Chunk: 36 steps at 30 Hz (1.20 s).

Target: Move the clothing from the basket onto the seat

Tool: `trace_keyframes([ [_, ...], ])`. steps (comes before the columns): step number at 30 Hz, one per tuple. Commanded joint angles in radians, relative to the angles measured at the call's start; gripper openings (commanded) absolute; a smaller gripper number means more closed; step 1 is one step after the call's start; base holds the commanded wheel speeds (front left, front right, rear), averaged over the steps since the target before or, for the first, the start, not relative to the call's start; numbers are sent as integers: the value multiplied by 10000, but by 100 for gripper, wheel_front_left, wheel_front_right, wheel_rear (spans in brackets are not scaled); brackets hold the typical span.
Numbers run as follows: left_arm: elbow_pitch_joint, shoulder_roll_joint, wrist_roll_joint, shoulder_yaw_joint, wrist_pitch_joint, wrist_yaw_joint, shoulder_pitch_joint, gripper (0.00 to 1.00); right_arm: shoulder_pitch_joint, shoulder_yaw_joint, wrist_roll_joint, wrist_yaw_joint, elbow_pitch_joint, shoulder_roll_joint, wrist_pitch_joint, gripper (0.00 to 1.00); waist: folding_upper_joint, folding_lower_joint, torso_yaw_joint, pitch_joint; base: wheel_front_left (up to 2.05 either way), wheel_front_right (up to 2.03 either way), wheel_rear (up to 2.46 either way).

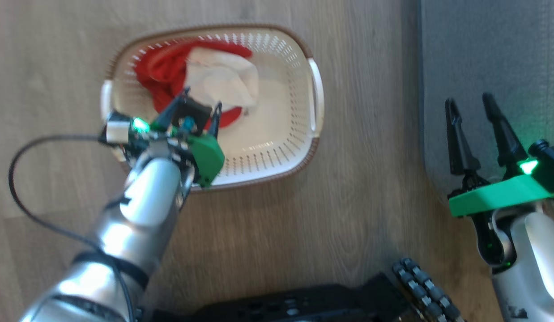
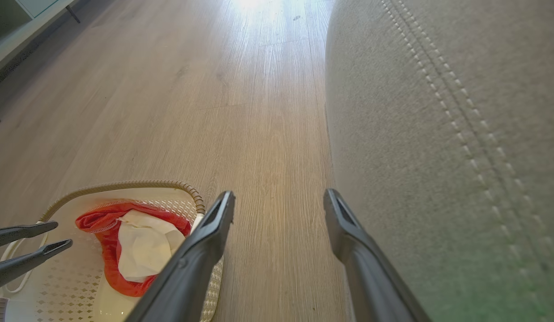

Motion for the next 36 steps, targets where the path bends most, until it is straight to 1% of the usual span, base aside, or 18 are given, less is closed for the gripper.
trace_keyframes([
  [1, -113, 110, 62, 172, -95, 66, -138, 100, 139, 182, 50, -2, -230, 40, -84, 100, 0, -3, -633, 960, 0, 0, 0],
  [5, 873, 271, 362, 79, -95, 350, -1361, 100, 68, 296, 113, -2, -455, 226, -84, 100, 0, -3, -822, 1629, 0, 0, 0],
  [9, 1501, 555, 491, 95, -95, 672, -2286, 100, -88, 490, 132, -2, -673, 350, -84, 100, 0, -3, -1049, 2074, 0, 0, 0],
  [13, 2073, 728, 569, 32, -95, 823, -2878, 100, -240, 453, 283, -2, -819, 459, -84, 100, 0, -3, -1239, 2356, 0, 0, 0],
  [17, 2677, 729, 660, -134, -46, 859, -3211, 100, -236, 416, 364, -2, -859, 480, -84, 100, 0, -3, -1327, 2444, 0, 0, 0],
  [22, 2977, 817, 813, -389, 606, 899, -3455, 100, -139, 532, 420, -2, -929, 548, -84, 100, 0, -3, -1450, 2563, 0, 0, 0],
  [27, 3058, 887, 1119, -805, 1541, 950, -3579, 100, 76, 625, 457, -2, -1014, 580, -84, 100, 0, -3, -1516, 2667, 0, 0, 0],
  [30, 3073, 991, 1313, -1094, 2028, 742, -3647, 100, 217, 572, 466, -2, -1055, 572, -84, 100, 0, -3, -1545, 2771, 0, 0, 0],
  [31, 3076, 978, 1363, -1197, 2197, 578, -3643, 100, 258, 549, 462, -2, -1071, 567, -84, 100, 0, -3, -1544, 2797, 0, 0, 0],
  [33, 3080, 962, 1353, -1321, 2658, 70, -3585, 100, 337, 500, 468, -2, -1111, 559, -84, 100, 0, -3, -1525, 2859, 0, 0, 0],
  [34, 3080, 962, 1353, -1321, 2658, 70, -3585, 100, 337, 500, 468, -2, -1111, 559, -84, 100, 0, -3, -1525, 2859, 0, 0, 0],
  [35, 3081, 960, 1327, -1386, 3036, -172, -3583, 100, 398, 468, 469, -2, -1147, 551, -84, 100, 0, -3, -1505, 2911, 0, 0, 0],
  [36, 3082, 955, 1357, -1455, 3173, -246, -3583, 100, 422, 470, 464, -2, -1159, 546, -84, 100, 0, -3, -1499, 2929, 0, 0, 0],
])
